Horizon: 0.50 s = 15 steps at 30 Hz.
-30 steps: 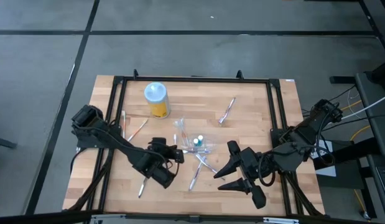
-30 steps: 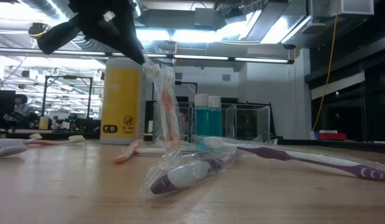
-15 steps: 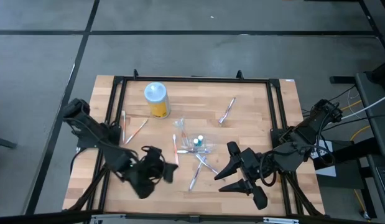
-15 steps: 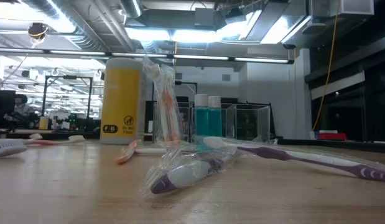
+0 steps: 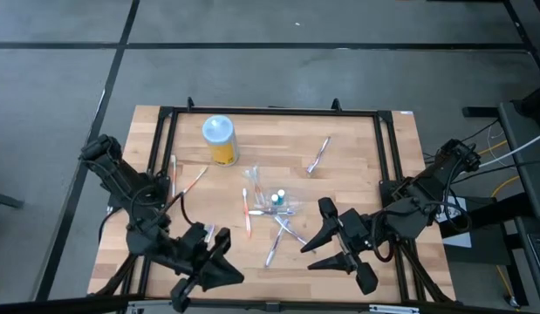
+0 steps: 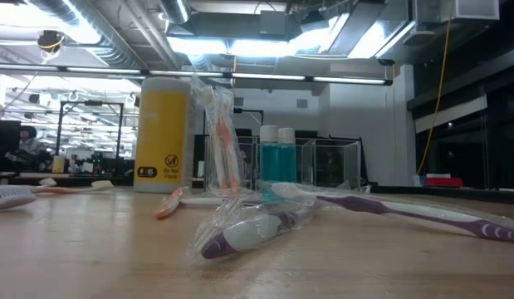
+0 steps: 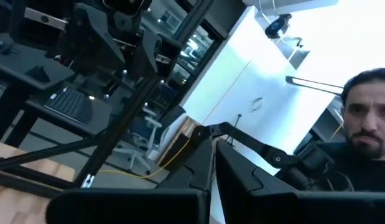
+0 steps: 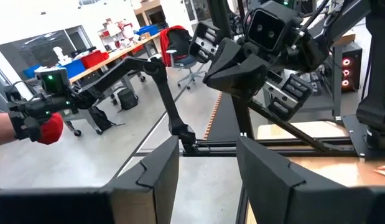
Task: Pick & Place toothbrushing station
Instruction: Put the white and orange toothbrush into the left compartment of the transparent organizer
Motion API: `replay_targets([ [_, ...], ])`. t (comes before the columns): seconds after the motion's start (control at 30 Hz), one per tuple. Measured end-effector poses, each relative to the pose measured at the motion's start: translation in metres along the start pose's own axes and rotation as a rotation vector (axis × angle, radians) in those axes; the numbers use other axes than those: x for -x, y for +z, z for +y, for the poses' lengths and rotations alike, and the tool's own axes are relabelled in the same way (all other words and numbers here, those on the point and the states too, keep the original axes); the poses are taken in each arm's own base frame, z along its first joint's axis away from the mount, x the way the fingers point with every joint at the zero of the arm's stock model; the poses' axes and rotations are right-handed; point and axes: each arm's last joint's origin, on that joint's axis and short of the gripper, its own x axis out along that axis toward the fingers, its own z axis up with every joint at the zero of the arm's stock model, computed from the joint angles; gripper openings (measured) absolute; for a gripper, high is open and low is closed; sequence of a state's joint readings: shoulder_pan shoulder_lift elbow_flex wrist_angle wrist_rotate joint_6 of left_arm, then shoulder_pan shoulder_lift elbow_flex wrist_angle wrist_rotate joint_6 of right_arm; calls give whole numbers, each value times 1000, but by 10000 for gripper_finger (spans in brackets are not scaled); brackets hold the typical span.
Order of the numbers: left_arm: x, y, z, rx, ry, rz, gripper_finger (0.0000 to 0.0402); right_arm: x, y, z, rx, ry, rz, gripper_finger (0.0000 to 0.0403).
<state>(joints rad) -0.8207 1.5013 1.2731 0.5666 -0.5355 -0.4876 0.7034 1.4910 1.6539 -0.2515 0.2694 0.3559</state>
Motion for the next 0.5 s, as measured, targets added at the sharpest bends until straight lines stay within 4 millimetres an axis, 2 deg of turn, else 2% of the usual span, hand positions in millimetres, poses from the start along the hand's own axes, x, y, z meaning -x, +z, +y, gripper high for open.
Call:
replay_targets([
  [0.5,-3,0,5,-16,-10,15,5,0,1,-2,4,-5,-3,164],
])
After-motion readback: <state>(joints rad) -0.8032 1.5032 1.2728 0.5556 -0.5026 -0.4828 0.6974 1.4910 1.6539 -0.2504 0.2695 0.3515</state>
